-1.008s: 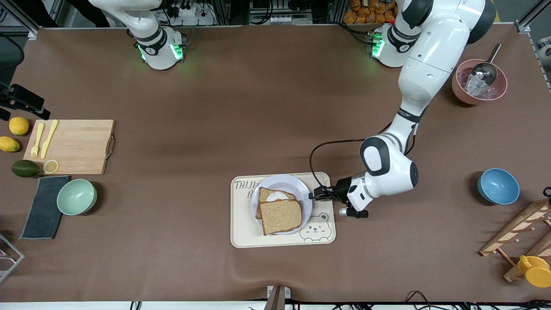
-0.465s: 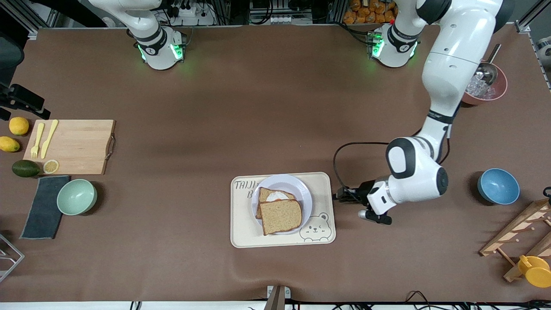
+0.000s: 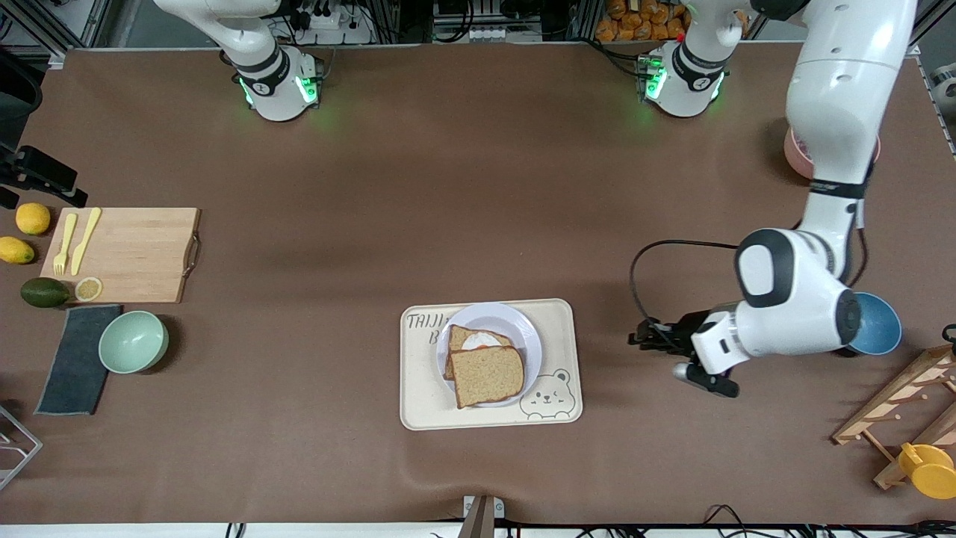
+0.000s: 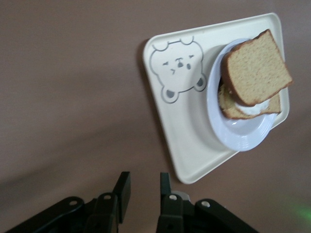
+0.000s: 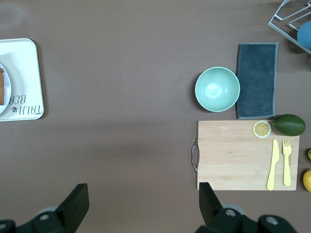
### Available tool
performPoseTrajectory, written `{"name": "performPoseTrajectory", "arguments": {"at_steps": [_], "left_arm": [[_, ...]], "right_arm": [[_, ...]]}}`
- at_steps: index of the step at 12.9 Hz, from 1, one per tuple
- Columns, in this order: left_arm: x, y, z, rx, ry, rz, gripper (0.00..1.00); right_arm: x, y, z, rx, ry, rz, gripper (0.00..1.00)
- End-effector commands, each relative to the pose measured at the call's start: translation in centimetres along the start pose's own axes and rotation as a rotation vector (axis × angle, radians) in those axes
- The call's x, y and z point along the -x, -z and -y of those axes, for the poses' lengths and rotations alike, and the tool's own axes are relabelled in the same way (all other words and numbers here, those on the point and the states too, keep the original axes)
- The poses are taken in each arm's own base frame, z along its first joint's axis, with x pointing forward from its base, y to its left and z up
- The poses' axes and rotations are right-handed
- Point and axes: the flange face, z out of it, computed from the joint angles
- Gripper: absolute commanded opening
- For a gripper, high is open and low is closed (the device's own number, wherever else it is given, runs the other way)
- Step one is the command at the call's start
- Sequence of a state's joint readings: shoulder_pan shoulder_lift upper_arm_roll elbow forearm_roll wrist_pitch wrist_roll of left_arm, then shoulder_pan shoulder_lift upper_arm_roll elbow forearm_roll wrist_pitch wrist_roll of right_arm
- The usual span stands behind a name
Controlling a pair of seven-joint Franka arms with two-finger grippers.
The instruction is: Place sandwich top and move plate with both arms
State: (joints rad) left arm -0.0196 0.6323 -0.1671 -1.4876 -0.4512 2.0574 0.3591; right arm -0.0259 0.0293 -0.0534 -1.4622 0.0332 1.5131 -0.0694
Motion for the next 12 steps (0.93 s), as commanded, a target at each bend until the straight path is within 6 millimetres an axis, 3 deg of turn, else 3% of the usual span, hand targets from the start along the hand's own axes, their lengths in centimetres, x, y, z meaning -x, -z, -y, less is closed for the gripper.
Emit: {"name": "performPoseTrajectory", "arguments": {"at_steps": [1,4,6,8,9,11,12], "left_arm": [[1.0,5.1,0.0,-0.079,-0.033,0.034,0.32],[2.3,10.1,-0.3,-0.149,-0.005,0.06,0.33],[3.3,14.3,-2.2,-0.261,-0.012,0.077,0.34],[4.8,17.8,-3.9,-0.313,0.026,0.086,0.41],[5.6,19.3,-4.6,-0.351,0.045,0.096,0.48],[7.3,22.7,-5.3,-0.436,0.045,0.107,1.0],[8.2,24.2,-5.4,-0.46,0.052,0.111,1.0]], "right_arm": [[0.4,0.1,0.3,0.005,-0.012,0.004,1.0],[0.4,0.1,0.3,0.005,-0.012,0.004,1.0],[0.4,0.1,0.3,0.005,-0.012,0.004,1.0],[0.4,0.2,0.3,0.005,-0.012,0.002,1.0],[0.4,0.1,0.3,0.005,-0.012,0.004,1.0],[0.4,0.2,0.3,0.005,-0.012,0.002,1.0],[0.4,0.1,0.3,0.005,-0.012,0.004,1.0]]}}
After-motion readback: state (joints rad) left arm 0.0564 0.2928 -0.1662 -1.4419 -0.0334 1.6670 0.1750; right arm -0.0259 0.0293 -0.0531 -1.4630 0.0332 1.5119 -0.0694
